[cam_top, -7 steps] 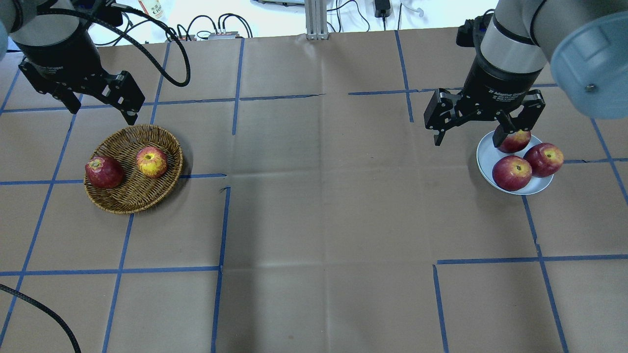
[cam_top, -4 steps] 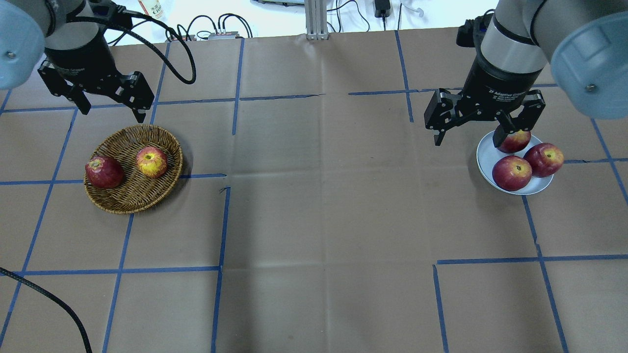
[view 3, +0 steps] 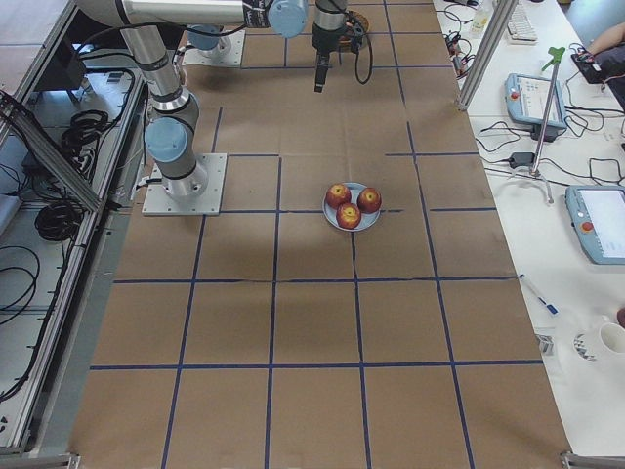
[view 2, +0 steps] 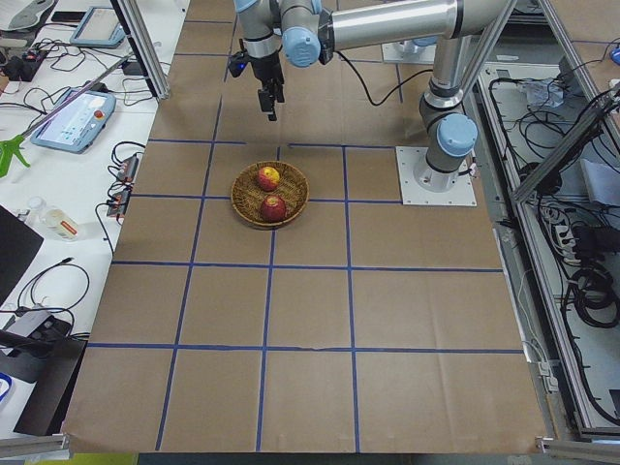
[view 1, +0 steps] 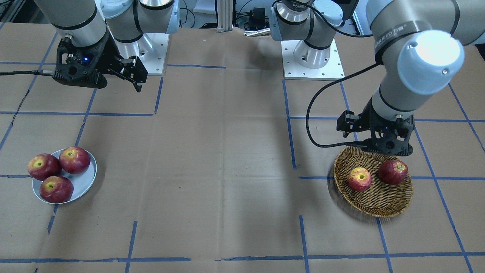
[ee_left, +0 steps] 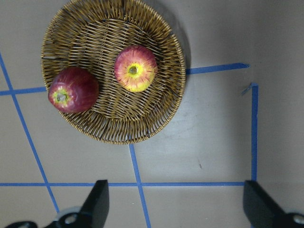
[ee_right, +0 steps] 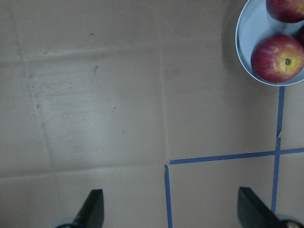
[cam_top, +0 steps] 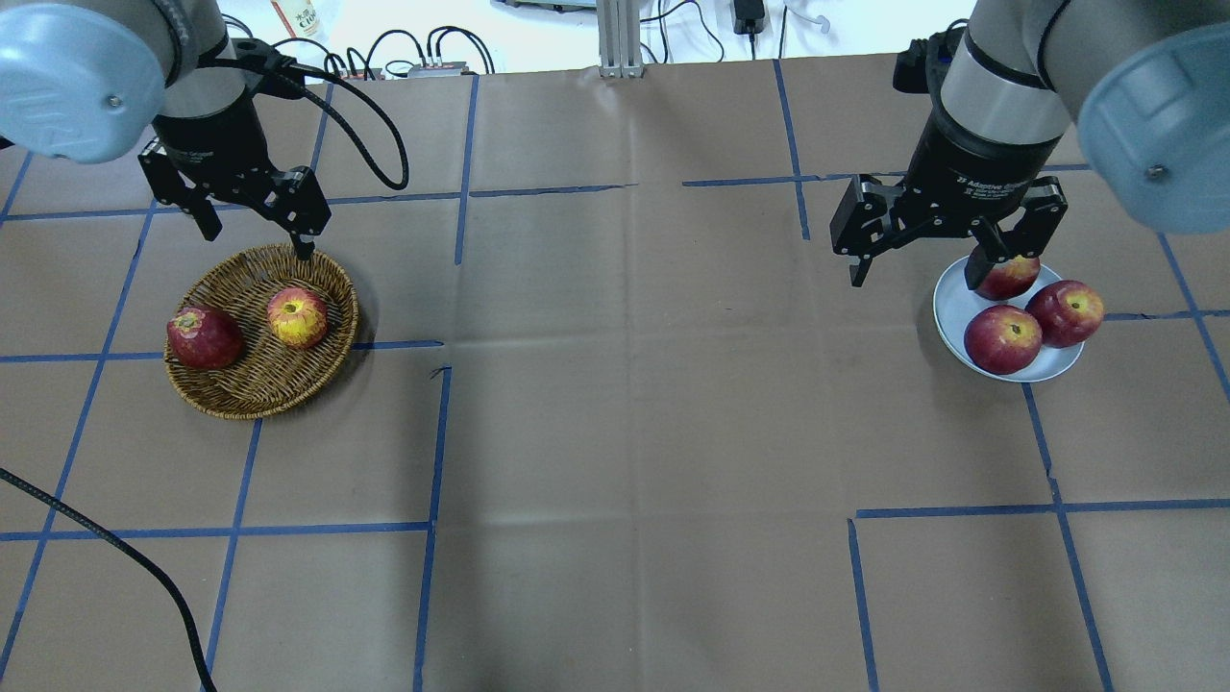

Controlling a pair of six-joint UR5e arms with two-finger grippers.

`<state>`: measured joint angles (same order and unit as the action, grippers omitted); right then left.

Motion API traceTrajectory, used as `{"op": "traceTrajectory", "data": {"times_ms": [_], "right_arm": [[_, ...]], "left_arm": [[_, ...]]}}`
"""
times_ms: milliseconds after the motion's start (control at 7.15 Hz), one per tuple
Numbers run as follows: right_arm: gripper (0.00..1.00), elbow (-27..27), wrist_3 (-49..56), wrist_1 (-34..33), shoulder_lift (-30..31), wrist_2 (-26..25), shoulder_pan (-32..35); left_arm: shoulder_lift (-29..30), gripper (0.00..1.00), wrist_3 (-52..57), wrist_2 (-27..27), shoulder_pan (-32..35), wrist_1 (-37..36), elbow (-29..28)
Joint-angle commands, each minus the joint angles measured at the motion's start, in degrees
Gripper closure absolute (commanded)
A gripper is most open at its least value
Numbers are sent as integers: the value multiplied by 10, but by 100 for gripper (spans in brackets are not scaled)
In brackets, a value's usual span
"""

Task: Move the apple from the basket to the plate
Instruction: 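Lower the left gripper onto the yellow-red apple in the basket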

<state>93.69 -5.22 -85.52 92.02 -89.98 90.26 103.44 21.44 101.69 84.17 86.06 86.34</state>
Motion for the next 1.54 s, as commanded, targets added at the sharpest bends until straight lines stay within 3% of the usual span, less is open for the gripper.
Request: {"op": "traceTrajectory", "data": {"times_ms": [0,280,979,1399], "right_arm": [[0,0,-1,0,0,1,0],[0,0,0,0,0,1,-1],[0,1,0,-1,0,2,-1],[0,1,0,-1,0,2,-1]], "left_arm": [[35,1,153,-3,-16,-105,22],[57,1,238,-65,-59,-111,37],[85,1,306,-88,-89,-115,72],[119,1,351,-84,-107,-186,89]]}}
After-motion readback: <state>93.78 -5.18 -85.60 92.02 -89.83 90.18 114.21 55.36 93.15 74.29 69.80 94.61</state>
